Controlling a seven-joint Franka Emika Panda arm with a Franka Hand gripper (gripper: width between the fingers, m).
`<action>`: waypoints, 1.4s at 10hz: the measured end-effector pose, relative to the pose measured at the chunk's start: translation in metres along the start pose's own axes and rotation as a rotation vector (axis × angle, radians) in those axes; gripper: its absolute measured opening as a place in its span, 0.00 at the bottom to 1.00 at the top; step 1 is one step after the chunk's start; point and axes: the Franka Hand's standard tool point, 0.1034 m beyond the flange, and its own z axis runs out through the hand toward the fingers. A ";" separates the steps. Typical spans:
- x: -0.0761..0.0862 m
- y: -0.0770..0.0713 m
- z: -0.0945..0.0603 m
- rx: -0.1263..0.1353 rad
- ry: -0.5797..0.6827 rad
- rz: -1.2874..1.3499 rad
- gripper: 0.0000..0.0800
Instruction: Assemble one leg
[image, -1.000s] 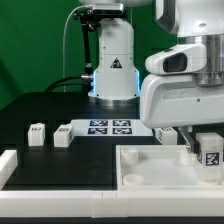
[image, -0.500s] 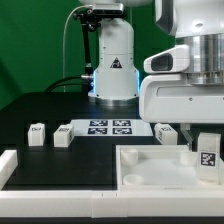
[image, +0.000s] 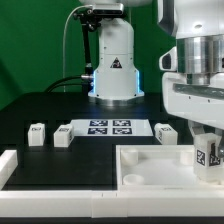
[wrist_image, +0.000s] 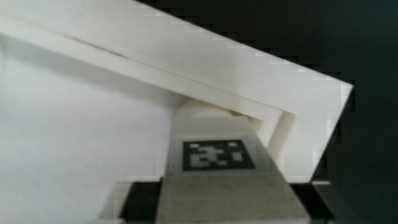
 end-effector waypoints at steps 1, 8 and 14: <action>-0.001 0.000 0.000 0.002 -0.008 0.028 0.48; -0.001 0.000 0.001 0.002 -0.004 -0.591 0.81; 0.000 -0.001 0.000 -0.009 0.008 -1.169 0.81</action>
Offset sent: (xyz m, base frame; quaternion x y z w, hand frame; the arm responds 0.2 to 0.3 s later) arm 0.0003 -0.0014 -0.0033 0.0220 -0.0160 -0.0765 0.9967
